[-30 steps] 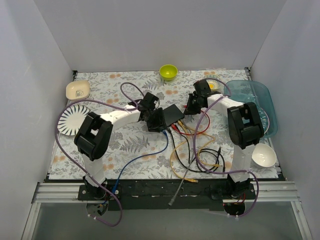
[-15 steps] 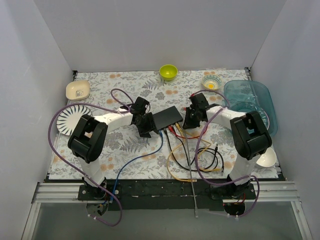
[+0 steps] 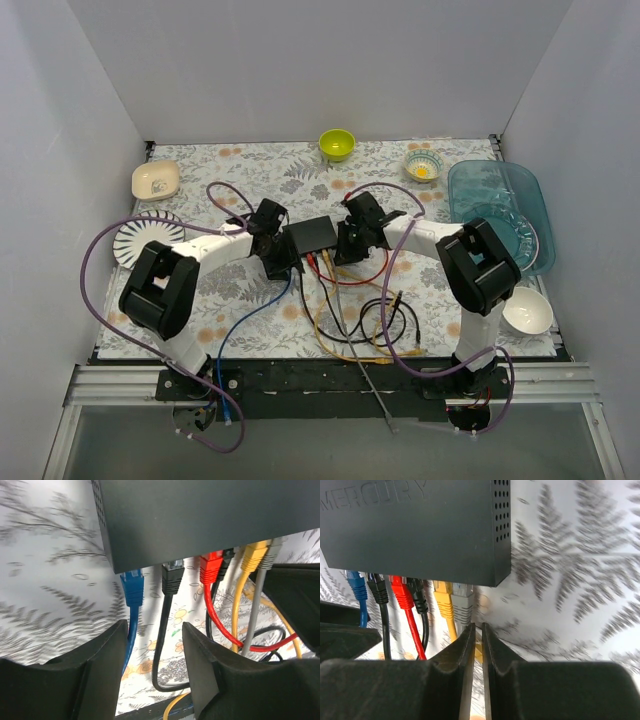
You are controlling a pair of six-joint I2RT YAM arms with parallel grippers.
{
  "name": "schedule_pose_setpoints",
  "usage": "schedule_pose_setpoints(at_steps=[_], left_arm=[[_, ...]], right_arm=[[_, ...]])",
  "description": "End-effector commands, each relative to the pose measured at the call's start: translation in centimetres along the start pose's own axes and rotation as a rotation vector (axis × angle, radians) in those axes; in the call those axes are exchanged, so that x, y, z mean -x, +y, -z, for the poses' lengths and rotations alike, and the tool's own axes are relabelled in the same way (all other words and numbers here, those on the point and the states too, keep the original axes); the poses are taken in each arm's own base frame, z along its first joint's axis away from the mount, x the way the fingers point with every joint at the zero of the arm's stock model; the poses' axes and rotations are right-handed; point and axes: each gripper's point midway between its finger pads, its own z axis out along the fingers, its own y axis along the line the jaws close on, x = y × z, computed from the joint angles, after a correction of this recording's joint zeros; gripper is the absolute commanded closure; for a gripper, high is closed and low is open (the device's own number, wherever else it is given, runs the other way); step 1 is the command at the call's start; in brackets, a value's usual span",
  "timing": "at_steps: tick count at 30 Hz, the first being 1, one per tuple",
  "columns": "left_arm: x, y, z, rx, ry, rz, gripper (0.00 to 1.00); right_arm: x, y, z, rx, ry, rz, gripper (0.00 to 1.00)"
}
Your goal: Pull the plug from the switch port
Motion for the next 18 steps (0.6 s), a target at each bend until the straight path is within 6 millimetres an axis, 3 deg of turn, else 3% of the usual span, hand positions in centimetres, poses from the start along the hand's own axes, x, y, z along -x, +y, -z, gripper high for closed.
schedule_pose_setpoints(at_steps=[1, 3, 8, 11, 13, 15, 17, 18], left_arm=[[2.2, 1.0, 2.6, 0.032, -0.116, 0.022, 0.53], [3.7, 1.4, 4.0, 0.056, -0.183, 0.029, 0.53], [7.4, 1.1, 7.7, 0.061, -0.362, 0.049, 0.46], [9.1, -0.3, 8.7, 0.007, -0.424, 0.052, 0.41], [9.7, -1.7, 8.8, -0.054, -0.434, 0.036, 0.36], [10.6, -2.8, 8.5, -0.102, -0.451, 0.074, 0.2], [10.4, -3.6, 8.2, -0.152, -0.403, 0.113, 0.06], [10.8, -3.8, 8.2, -0.18, -0.387, 0.124, 0.05]], right_arm=[[-0.4, 0.8, -0.4, -0.006, 0.036, 0.015, 0.81], [0.0, -0.3, 0.4, -0.059, 0.017, 0.004, 0.79], [2.7, -3.2, 5.2, -0.169, -0.132, -0.033, 0.71], [4.5, -3.2, 7.4, -0.19, -0.231, 0.011, 0.55], [5.1, -2.3, 8.1, -0.153, -0.269, 0.038, 0.32], [4.7, -2.0, 8.1, -0.124, -0.263, 0.05, 0.17], [4.6, -1.3, 8.2, -0.081, -0.262, 0.073, 0.12], [4.1, -1.4, 8.0, -0.07, -0.251, 0.075, 0.11]])
